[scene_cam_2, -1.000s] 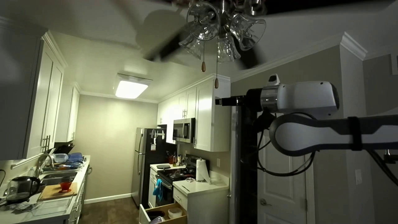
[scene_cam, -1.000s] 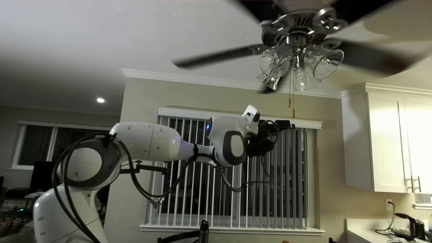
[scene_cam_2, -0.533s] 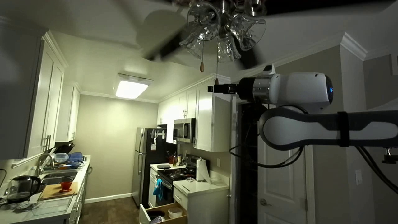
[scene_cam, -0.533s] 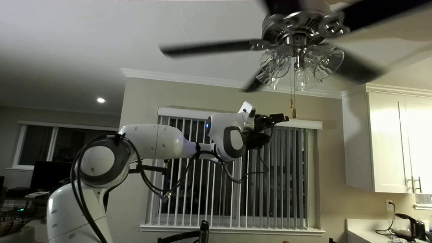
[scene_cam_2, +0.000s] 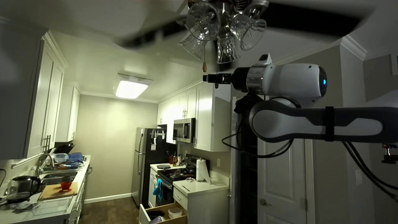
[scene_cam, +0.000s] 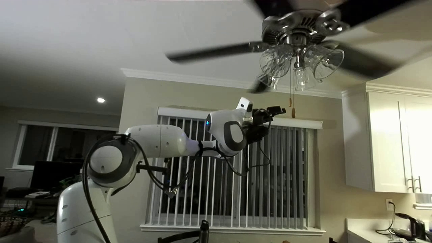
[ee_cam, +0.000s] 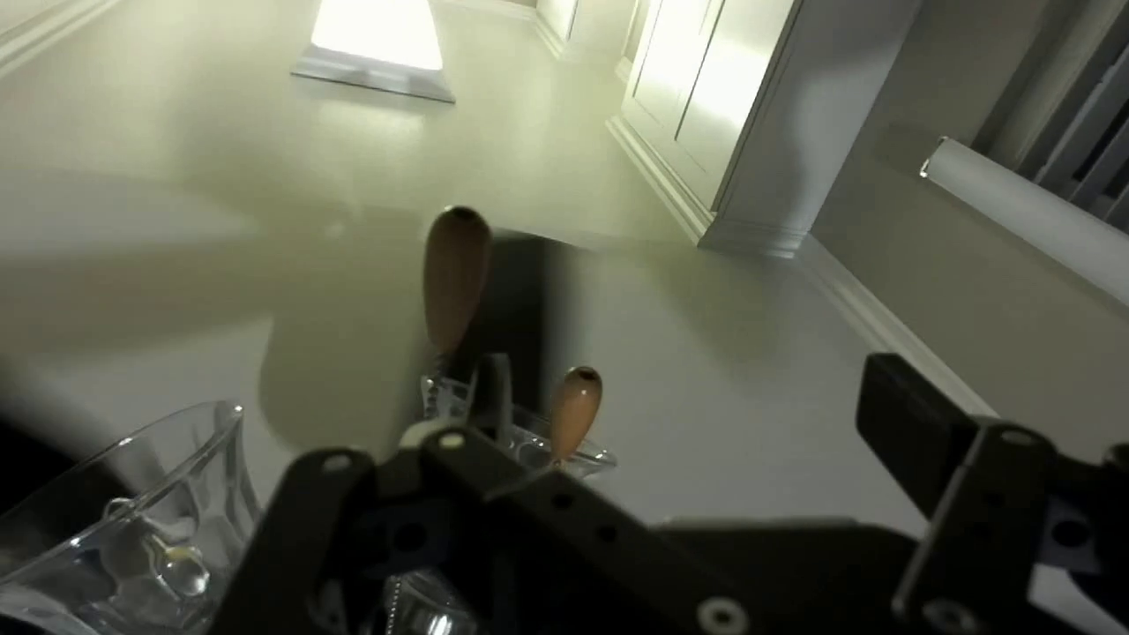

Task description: Turn on the chandelier.

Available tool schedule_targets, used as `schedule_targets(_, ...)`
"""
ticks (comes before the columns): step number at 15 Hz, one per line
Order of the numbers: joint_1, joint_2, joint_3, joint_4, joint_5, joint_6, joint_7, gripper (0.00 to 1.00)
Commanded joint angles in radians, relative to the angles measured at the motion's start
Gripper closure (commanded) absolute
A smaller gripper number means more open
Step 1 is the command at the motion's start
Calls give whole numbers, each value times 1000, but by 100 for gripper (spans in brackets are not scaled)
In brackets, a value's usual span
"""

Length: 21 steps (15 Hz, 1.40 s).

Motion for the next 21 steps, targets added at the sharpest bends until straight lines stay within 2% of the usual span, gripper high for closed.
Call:
schedule_targets(1, -181, -4, 92, 69, 12, 2, 40, 0)
schedule_targets(5, -313, -11, 158, 88, 11, -10, 57, 0)
schedule_targets(6, -323, -8, 166, 85, 8, -11, 53, 25)
schedule_targets(7, -337, -9, 175, 83, 7, -11, 52, 27)
schedule_targets(11, -360, -12, 186, 89, 12, -18, 52, 53)
schedule_targets(17, -332, -12, 173, 90, 10, -28, 44, 93)
schedule_targets(19, -315, -13, 167, 85, 8, -27, 40, 97)
schedule_targets(21, -299, -16, 159, 79, 6, -25, 37, 93)
